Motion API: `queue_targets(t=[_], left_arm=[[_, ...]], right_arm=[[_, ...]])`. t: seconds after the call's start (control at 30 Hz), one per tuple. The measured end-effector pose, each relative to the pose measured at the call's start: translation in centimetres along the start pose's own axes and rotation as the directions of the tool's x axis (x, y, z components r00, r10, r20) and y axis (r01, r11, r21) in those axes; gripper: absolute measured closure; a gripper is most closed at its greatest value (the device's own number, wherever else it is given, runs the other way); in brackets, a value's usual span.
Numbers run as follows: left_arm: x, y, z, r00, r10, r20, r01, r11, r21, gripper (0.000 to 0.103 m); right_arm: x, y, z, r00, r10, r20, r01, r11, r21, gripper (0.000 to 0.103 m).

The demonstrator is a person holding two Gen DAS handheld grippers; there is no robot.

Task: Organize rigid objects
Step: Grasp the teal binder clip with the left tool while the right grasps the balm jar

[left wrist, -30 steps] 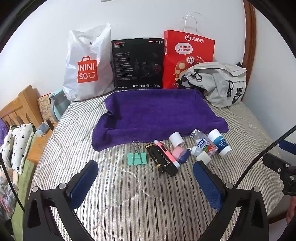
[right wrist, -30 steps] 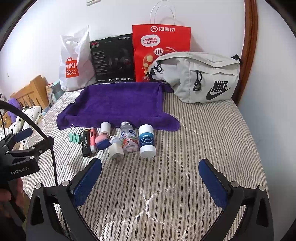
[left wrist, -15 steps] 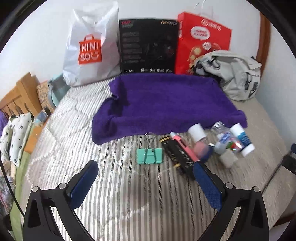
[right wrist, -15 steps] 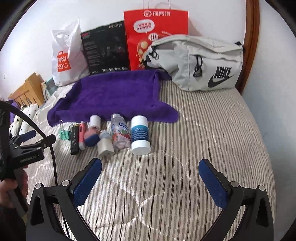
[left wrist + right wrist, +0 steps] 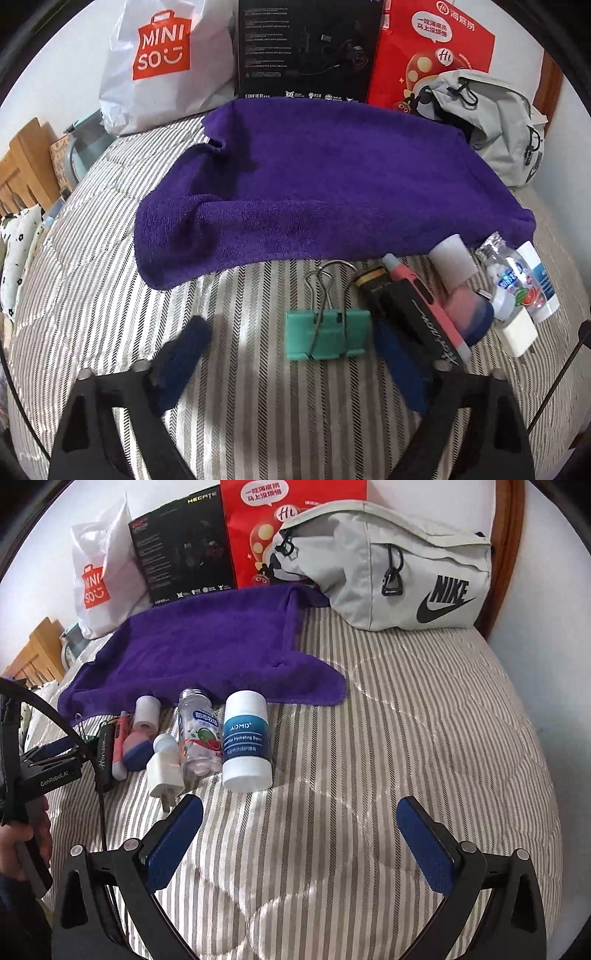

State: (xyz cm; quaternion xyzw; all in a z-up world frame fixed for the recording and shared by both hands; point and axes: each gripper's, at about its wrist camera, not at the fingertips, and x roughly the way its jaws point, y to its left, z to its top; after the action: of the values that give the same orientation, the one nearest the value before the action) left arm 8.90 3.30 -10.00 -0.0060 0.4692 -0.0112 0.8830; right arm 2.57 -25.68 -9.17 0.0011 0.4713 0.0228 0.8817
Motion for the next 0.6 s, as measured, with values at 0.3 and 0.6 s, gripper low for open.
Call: queue_targets(t=[0.3,0.6], left_arm=[[-0.4,-0.9,-0.2,0.999,-0.016,0.032,0.015,0.999,0.045,0.062],[-0.3,-1.1,-0.3,0.999,0.0,0.037,-0.002,0.998,0.058,0.062]], right_arm=[[3.0,0.0,2.4,0.999,0.043,-0.018,-0.043,0.999,0.003,0.0],[6.3,1.8,4.5,0.997,0.027,-0.065,-0.032,0.996,-0.079,0.011]])
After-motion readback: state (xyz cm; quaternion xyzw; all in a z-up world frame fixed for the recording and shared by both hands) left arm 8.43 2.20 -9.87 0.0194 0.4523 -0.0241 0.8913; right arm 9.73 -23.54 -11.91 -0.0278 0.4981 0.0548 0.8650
